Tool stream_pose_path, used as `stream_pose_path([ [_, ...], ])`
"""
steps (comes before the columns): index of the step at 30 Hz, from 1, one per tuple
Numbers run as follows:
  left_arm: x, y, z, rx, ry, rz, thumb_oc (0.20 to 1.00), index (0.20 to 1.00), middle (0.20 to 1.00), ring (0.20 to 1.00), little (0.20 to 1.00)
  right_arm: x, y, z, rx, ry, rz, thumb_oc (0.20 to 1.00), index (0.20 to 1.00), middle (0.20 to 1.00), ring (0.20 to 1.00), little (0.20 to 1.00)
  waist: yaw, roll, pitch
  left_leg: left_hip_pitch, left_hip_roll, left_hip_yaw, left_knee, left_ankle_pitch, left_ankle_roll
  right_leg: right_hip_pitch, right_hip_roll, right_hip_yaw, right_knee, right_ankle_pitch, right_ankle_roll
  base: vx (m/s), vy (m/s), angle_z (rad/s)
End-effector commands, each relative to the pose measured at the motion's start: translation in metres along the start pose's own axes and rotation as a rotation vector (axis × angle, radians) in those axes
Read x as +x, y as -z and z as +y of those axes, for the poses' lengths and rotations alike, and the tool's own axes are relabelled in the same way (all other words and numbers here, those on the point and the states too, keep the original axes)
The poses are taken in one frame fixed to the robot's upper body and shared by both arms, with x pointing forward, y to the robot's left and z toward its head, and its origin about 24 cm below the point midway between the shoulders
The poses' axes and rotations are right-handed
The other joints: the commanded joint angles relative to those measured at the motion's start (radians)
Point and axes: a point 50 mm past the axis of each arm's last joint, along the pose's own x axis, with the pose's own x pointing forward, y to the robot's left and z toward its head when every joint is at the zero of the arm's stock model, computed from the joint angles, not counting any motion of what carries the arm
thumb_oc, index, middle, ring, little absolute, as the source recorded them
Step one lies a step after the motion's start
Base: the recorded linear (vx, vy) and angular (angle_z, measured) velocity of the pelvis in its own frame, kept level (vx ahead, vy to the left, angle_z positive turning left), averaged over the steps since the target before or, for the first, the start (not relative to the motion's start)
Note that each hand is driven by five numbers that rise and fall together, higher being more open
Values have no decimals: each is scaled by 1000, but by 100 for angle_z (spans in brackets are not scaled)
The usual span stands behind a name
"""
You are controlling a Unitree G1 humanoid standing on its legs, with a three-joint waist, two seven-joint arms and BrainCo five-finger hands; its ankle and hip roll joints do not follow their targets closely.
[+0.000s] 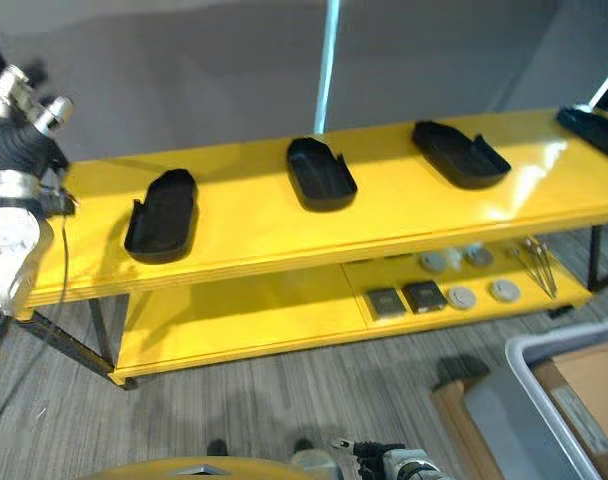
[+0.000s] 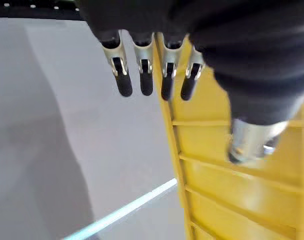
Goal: Move parts from the plastic box to the shelf.
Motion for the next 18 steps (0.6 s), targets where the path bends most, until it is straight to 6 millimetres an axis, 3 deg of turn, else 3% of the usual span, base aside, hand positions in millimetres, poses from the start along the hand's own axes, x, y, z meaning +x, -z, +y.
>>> stream_pose_path([
  [1,4,-2,-11,-92,66,4,200,200,200,200,200,0,5,-6,15,30,52,1000,1000,1000,1000,1000,29,-21,60,103,-11,19,0,-181,9,32,0,-3,1,-94,-11,-16,-2,22],
  [6,-32,17,-34,-114,135,141,200,200,200,200,200,2,22,3,50,6,111,1000,1000,1000,1000,1000,73,-39,72,106,-24,-19,0,-191,27,46,-7,-32,3,-95,-5,-1,-7,23],
  [9,-41,25,-38,-165,151,210,200,200,200,200,200,3,26,3,78,5,121,1000,1000,1000,1000,1000,83,-39,75,101,-27,-26,0,-191,30,43,-8,-41,3,-91,-4,11,-19,17],
  [13,-62,47,-37,-89,180,337,200,200,200,200,200,2,29,0,121,7,119,1000,1000,1000,1000,1000,86,-29,92,87,-32,-23,0,-190,33,26,-13,-50,3,-81,2,40,-19,1],
  [18,-55,50,-34,-25,137,316,200,200,200,200,200,2,30,-2,160,16,93,1000,1000,1000,1000,1000,58,-13,129,52,-27,-8,0,-183,32,-17,-13,-34,9,-75,7,47,-6,-3],
])
